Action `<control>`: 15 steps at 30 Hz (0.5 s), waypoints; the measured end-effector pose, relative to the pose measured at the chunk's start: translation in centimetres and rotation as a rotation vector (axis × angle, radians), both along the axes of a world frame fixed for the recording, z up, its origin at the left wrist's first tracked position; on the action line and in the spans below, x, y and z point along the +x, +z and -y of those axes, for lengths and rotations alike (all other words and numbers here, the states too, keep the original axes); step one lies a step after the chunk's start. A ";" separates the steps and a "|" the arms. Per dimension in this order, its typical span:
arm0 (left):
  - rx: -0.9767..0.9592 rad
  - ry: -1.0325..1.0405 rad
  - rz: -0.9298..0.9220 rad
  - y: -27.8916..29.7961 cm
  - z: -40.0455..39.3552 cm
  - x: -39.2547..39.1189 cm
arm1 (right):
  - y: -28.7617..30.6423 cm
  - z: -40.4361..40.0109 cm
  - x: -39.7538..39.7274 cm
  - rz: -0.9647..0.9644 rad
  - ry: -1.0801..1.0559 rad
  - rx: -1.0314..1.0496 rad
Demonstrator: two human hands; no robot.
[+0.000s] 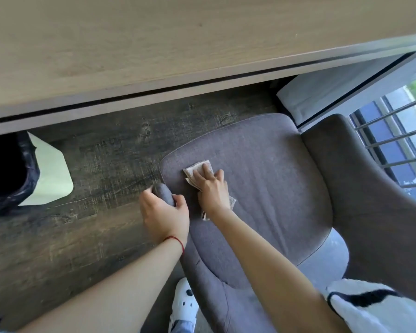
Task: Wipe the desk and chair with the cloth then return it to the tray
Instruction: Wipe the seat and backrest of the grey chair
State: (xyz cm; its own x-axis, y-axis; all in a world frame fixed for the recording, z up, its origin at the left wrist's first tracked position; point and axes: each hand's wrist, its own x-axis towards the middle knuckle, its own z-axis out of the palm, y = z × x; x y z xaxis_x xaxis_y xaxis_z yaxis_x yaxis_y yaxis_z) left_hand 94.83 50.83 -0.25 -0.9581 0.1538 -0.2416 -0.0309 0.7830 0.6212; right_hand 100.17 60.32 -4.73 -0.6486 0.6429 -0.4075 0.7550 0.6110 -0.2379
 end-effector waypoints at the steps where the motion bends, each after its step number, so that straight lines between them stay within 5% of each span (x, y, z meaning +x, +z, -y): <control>1: -0.007 0.003 0.006 0.0 0.0 0.0 | -0.3 0.3 0.3 0.006 -0.022 -0.018; 8: -0.009 -0.011 0.016 -0.2 0.2 -0.1 | 0.0 1.7 8.0 0.027 0.124 -0.030; 12: -0.013 -0.011 0.010 -0.1 0.1 -0.1 | 0.0 0.1 3.6 -0.037 -0.199 -0.007; 15: -0.020 -0.014 0.007 -0.2 0.2 0.0 | -0.8 3.0 1.0 -0.072 -0.022 -0.110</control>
State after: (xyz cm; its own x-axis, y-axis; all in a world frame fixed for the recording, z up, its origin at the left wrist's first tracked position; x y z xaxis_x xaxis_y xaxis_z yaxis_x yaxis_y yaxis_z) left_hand 94.80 50.65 -0.49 -0.9542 0.1620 -0.2514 -0.0244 0.7956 0.6053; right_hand 101.16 57.33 -5.57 -0.6646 0.6116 -0.4293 0.7469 0.5614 -0.3564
